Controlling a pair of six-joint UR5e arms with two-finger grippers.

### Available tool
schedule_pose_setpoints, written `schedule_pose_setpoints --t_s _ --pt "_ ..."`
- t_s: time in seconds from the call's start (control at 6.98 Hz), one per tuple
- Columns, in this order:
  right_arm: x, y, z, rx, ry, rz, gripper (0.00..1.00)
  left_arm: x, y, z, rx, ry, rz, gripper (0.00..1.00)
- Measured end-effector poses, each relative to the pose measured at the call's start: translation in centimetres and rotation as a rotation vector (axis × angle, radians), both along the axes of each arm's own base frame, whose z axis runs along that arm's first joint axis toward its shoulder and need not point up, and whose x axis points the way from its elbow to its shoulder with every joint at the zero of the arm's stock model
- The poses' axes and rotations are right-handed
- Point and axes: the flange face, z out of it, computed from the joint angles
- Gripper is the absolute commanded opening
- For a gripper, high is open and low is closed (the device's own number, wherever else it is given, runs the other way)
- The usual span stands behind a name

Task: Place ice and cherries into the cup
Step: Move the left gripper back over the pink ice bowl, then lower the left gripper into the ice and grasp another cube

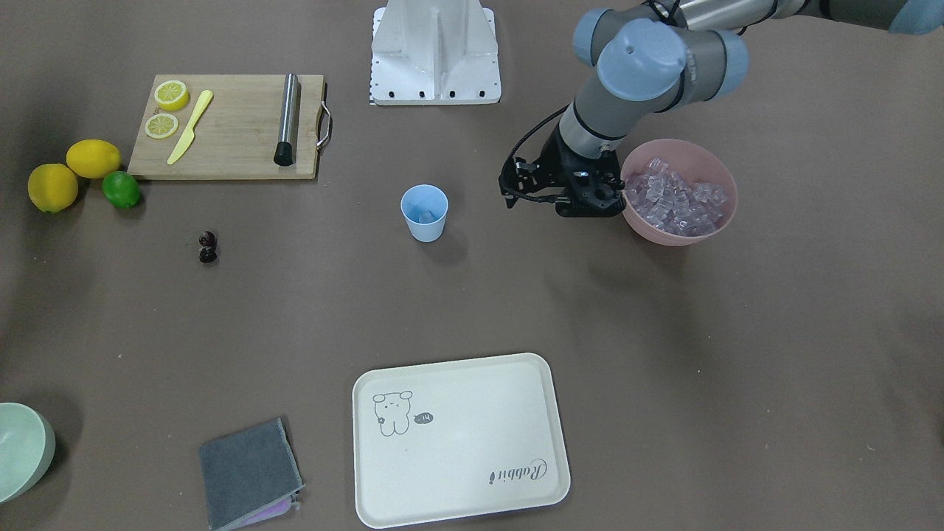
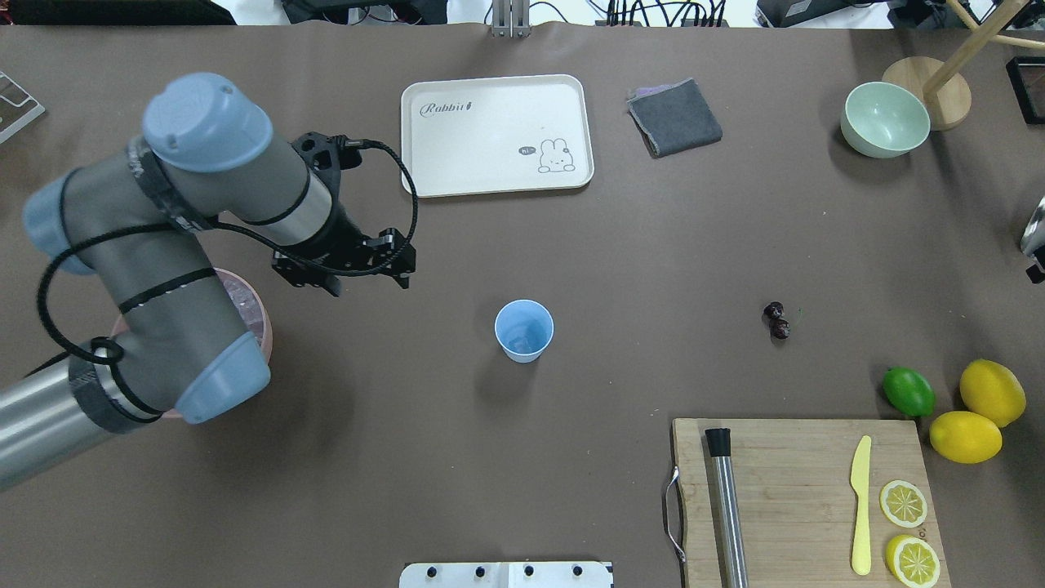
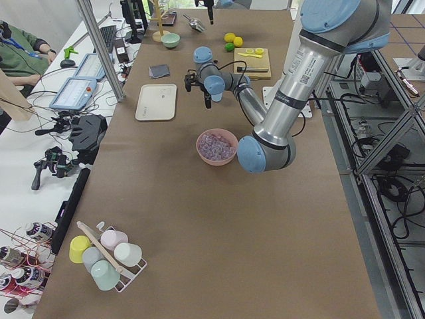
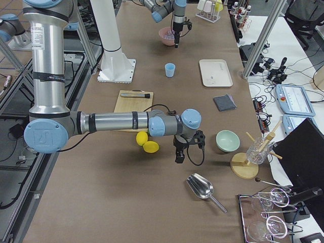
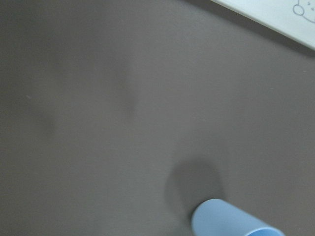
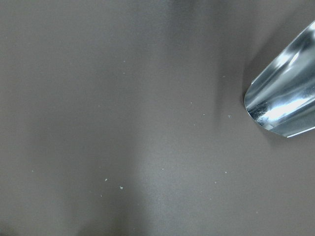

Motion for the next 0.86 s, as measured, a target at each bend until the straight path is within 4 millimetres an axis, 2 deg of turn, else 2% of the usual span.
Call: schedule_pose_setpoints --t_s 0.14,0.43,0.57,0.86 --pt "-0.2 0.1 0.1 -0.002 0.001 -0.004 1.00 -3.1 0.1 1.4 0.085 -0.064 0.086 0.93" --pt "-0.5 0.3 0.4 -0.009 0.002 -0.011 1.00 -7.4 1.7 7.6 0.191 -0.134 0.223 0.92" --pt "-0.7 0.4 0.7 -0.015 0.003 -0.016 1.00 -8.4 1.8 10.2 0.214 -0.149 0.258 0.92" --pt "-1.0 0.5 1.1 -0.022 0.005 -0.022 1.00 -8.3 1.3 13.7 0.228 -0.159 0.280 0.91"
